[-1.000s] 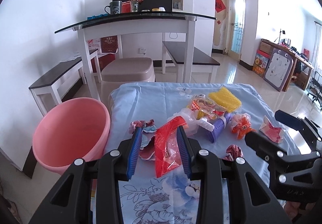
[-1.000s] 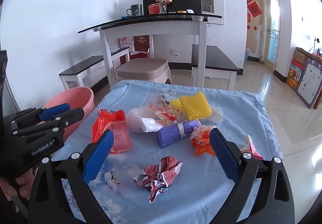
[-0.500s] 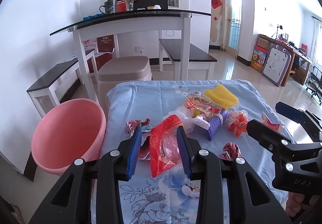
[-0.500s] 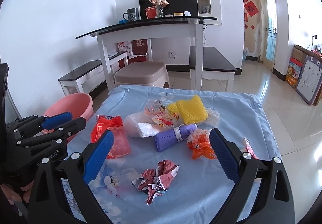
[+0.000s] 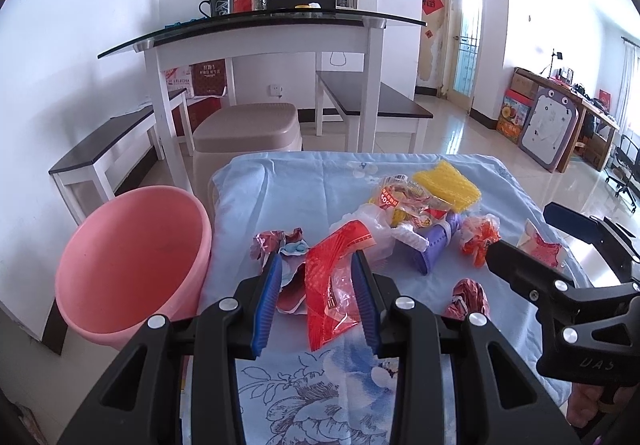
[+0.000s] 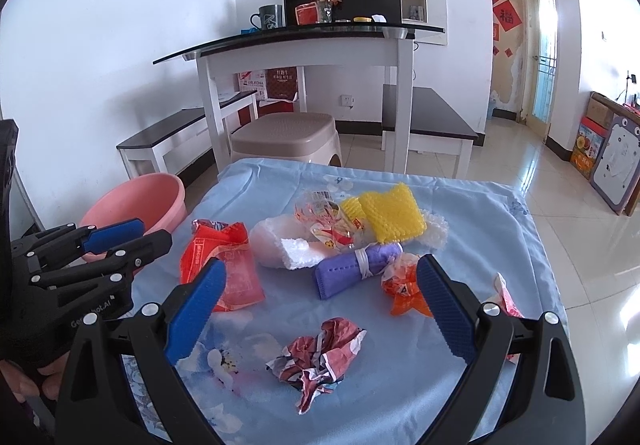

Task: Collect trash
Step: 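Grasp the red snack bag with the left gripper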

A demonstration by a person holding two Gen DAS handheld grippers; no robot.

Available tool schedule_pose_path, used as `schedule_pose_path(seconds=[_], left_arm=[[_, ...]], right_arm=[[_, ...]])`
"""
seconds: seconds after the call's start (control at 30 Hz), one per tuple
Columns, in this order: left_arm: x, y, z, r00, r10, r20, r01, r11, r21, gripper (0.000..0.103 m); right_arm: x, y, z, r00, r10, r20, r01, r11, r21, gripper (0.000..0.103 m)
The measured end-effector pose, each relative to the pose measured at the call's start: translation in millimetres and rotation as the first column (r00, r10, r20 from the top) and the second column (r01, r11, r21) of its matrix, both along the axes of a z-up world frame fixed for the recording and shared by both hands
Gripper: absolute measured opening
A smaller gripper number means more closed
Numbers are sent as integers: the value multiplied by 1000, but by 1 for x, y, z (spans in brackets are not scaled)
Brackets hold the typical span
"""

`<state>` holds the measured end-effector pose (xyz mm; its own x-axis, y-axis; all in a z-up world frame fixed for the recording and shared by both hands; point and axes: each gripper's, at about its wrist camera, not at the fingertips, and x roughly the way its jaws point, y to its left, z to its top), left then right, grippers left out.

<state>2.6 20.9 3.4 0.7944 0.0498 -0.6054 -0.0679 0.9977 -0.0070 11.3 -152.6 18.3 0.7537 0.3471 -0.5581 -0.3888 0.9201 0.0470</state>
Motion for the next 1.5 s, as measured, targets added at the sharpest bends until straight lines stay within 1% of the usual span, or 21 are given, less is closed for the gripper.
schedule_pose_path(seconds=[0.2, 0.33, 0.57, 0.63, 0.73, 0.8, 0.83, 0.9, 1.0, 1.07, 1.1, 1.13, 1.2, 1.27, 1.4, 1.5], left_arm=[[1, 0, -4, 1000, -25, -12, 24, 1000, -6, 35], [-2, 3, -9, 999, -37, -24, 37, 999, -12, 36], [-7, 23, -18, 999, -36, -41, 34, 999, -40, 39], [-7, 29, -19, 998, -42, -45, 39, 997, -68, 39], [-7, 35, -20, 997, -66, -47, 59, 989, -139, 39], [-1, 30, -21, 994, -101, -52, 89, 978, -188, 39], [3, 27, -22, 992, -111, -56, 98, 977, -189, 39], [12, 18, -24, 990, -123, -67, 110, 979, -172, 39], [27, 6, -34, 989, -102, -105, 90, 990, -111, 38], [34, 3, -39, 989, -87, -120, 77, 993, -85, 28], [36, 3, -41, 989, -80, -127, 71, 995, -68, 16], [39, 1, -44, 988, -74, -136, 68, 996, -50, 6], [39, 3, -46, 989, -72, -133, 65, 996, -54, 4], [34, 6, -44, 992, -64, -109, 57, 996, -62, 4], [20, 12, -29, 997, -60, -49, 56, 996, -73, 3], [12, 19, -19, 999, -44, -18, 42, 996, -85, 3]], right_arm=[[-2, -9, 1, 1000, -27, 7, 27, 1000, 7, 96], [-2, -17, 0, 999, -45, -9, 45, 999, 16, 96], [-1, -25, -1, 998, -59, -20, 60, 998, 19, 96], [0, -25, -3, 998, -55, -30, 56, 998, 19, 96], [1, -24, -7, 998, -43, -40, 43, 999, 8, 96], [1, -24, -10, 998, -34, -49, 35, 999, 5, 90], [2, -24, -12, 998, -26, -63, 26, 1000, 1, 88], [2, -26, -16, 997, -21, -79, 21, 1000, 1, 86], [0, -30, -17, 996, -21, -85, 21, 1000, 4, 85], [-1, -35, -18, 996, -22, -86, 22, 1000, 8, 84], [0, -37, -18, 996, -20, -92, 22, 1000, 12, 84], [0, -38, -19, 995, -17, -100, 19, 1000, 19, 82], [0, -41, -21, 993, -5, -120, 9, 999, 32, 79], [0, -41, -24, 990, 16, -141, -10, 999, 42, 79], [-4, -32, -31, 985, 56, -164, -51, 998, 33, 78], [-6, -25, -36, 981, 71, -178, -68, 997, 23, 78]])
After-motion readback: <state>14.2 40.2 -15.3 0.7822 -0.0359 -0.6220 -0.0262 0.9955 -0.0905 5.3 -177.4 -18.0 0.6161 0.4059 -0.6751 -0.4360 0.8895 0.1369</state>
